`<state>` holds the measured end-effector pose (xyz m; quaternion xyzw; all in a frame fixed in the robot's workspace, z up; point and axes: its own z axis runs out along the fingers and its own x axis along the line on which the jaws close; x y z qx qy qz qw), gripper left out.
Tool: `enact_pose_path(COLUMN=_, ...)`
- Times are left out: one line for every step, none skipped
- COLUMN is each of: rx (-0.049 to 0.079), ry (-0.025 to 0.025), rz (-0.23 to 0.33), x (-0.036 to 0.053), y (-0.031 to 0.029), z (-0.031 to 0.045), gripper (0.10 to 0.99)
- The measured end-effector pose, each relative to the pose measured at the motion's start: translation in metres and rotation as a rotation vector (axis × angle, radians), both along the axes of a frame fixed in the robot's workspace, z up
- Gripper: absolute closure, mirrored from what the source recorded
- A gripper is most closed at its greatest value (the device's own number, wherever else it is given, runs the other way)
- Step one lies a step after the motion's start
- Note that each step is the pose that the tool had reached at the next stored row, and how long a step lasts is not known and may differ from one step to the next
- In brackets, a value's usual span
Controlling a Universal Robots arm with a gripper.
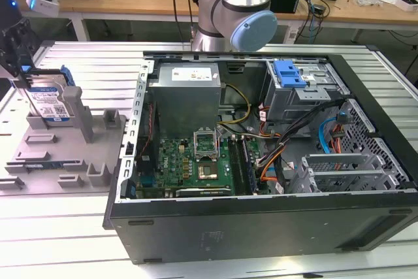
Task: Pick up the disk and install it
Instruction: 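Pick up the disk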
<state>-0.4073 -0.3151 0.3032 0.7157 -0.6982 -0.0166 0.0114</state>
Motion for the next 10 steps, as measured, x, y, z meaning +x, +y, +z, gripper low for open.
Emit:
enact_pose_path(rx=0.0, ry=0.0, rz=0.0, x=0.0, y=0.0, z=-0.0008, gripper=0.604)
enact_pose_path(rx=0.0, ry=0.0, rz=0.0, x=0.0, y=0.0, z=-0.0016, gripper=0.604)
enact_pose_path(rx=0.0, ry=0.0, rz=0.0, x=0.0, y=0.0, z=-0.0021, gripper=0.604)
enact_pose_path(rx=0.0, ry=0.0, rz=0.0, x=0.0, y=0.0, z=-0.0025, gripper=0.604)
enact_pose_path(rx=0.0, ry=0.0001, rz=0.0, x=0.0, y=0.0, z=-0.0031, gripper=0.604)
enact_pose_path(rx=0.0, ry=0.0, rz=0.0, x=0.0, y=0.0, z=-0.0036, gripper=0.604)
enact_pose_path(rx=0.0, ry=0.0, rz=0.0, x=0.0, y=0.0, z=-0.0038, gripper=0.604)
enact_pose_path(rx=0.0, ry=0.0, rz=0.0, x=0.0, y=0.0, z=-0.004, gripper=0.604)
enact_pose_path(rx=0.0, ry=0.0, rz=0.0, x=0.0, y=0.0, z=-0.0044, gripper=0.604)
enact_pose_path(rx=0.0, ry=-0.0001, rz=0.0, x=0.0, y=0.0, z=-0.0047, gripper=0.604)
